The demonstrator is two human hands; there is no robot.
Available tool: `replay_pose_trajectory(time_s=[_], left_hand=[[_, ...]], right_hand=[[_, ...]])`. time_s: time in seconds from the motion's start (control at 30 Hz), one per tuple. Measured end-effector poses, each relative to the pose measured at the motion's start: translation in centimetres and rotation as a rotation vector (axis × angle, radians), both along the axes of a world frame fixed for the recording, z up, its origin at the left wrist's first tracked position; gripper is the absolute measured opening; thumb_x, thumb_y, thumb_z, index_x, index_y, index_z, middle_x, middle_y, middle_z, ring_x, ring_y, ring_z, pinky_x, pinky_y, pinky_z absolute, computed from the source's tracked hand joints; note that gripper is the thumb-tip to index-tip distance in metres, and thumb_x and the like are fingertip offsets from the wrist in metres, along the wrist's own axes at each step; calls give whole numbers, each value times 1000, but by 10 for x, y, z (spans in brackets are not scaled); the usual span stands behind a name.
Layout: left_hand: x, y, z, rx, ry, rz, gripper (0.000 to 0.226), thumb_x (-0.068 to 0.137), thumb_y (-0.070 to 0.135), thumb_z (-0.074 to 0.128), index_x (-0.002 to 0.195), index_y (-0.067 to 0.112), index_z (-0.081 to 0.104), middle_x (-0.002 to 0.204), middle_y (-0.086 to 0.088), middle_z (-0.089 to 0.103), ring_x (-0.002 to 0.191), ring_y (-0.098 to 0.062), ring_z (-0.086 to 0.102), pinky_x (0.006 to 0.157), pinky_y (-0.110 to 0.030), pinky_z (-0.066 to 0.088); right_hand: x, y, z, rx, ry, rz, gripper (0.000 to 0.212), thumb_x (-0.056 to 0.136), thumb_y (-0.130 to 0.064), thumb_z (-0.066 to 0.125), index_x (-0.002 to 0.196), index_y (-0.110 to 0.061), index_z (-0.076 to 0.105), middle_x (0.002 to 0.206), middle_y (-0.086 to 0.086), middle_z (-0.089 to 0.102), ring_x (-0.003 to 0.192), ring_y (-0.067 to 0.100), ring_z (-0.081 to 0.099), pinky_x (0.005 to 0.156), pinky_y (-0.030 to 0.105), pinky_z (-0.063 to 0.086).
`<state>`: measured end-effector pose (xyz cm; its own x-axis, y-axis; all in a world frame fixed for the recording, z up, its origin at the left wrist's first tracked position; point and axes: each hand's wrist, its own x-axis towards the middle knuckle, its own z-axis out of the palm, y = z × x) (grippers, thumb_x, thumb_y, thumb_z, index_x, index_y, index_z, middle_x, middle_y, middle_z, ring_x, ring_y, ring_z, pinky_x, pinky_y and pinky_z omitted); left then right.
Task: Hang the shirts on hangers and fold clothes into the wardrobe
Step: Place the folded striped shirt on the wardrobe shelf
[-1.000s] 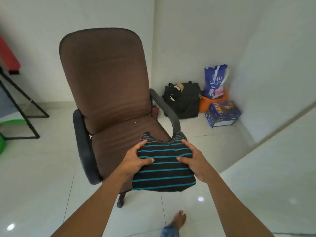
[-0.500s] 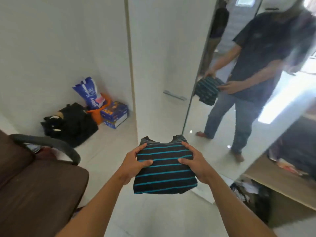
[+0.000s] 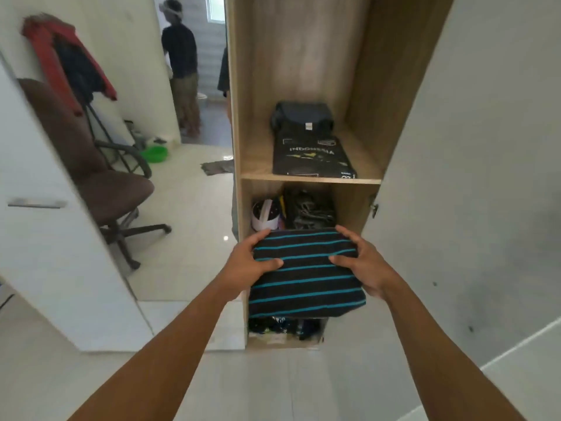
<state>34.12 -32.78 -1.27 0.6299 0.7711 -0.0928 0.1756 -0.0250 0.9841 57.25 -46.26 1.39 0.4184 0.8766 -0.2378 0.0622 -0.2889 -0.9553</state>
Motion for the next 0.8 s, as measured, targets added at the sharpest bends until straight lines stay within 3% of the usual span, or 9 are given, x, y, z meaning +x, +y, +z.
replay_pose_trajectory(time_s=[0.07,0.2,0.3,0.47,0.63,0.73,0.8], left_hand=[[30,2,26,17,-28,-35,77,79,18,82,143,38,44,126,5,55,111,-13,61,85,-26,58],[69,25,81,54,-69,-15,81,77,18,83,145,35,43,127,2,56,112,-17,62,93,-37,57],[90,54,121,105,-135,13,81,75,19,84,145,32,45,125,3,59,108,-15,64,89,-34,58],[135,122,166,108,-248,52,84,76,11,83,147,27,43,125,-2,62,106,-19,68,91,-38,58],[181,208,187,109,-390,71,88,77,3,80,147,39,40,127,-1,58,110,-18,64,91,-38,57],[204,248,173,21,-279,44,86,79,7,79,148,38,39,132,-2,56,111,-19,62,93,-36,56],[213,260,146,-62,-71,8,80,81,11,78,149,28,39,132,-4,57,101,-15,62,79,-23,56]], right_hand=[[28,-2,24,37,-35,-9,69,86,-12,74,141,-45,47,129,1,55,113,25,62,93,48,57],[64,15,81,120,-76,-32,69,88,-10,72,142,-42,46,127,1,55,108,24,65,81,37,60],[85,44,125,177,-53,-35,69,88,-7,72,144,-37,46,124,5,60,102,25,70,75,36,61],[116,119,177,227,-124,-45,71,89,-3,69,149,-31,41,126,8,60,103,27,70,81,39,61],[149,200,207,367,-238,-66,71,91,0,64,147,-38,40,123,-1,54,106,19,64,85,36,60],[173,244,186,244,-152,-81,71,91,-2,65,148,-36,39,126,5,56,105,23,65,78,35,59],[182,260,152,50,-65,-81,67,92,-1,64,148,-29,41,116,8,61,98,26,66,71,36,57]])
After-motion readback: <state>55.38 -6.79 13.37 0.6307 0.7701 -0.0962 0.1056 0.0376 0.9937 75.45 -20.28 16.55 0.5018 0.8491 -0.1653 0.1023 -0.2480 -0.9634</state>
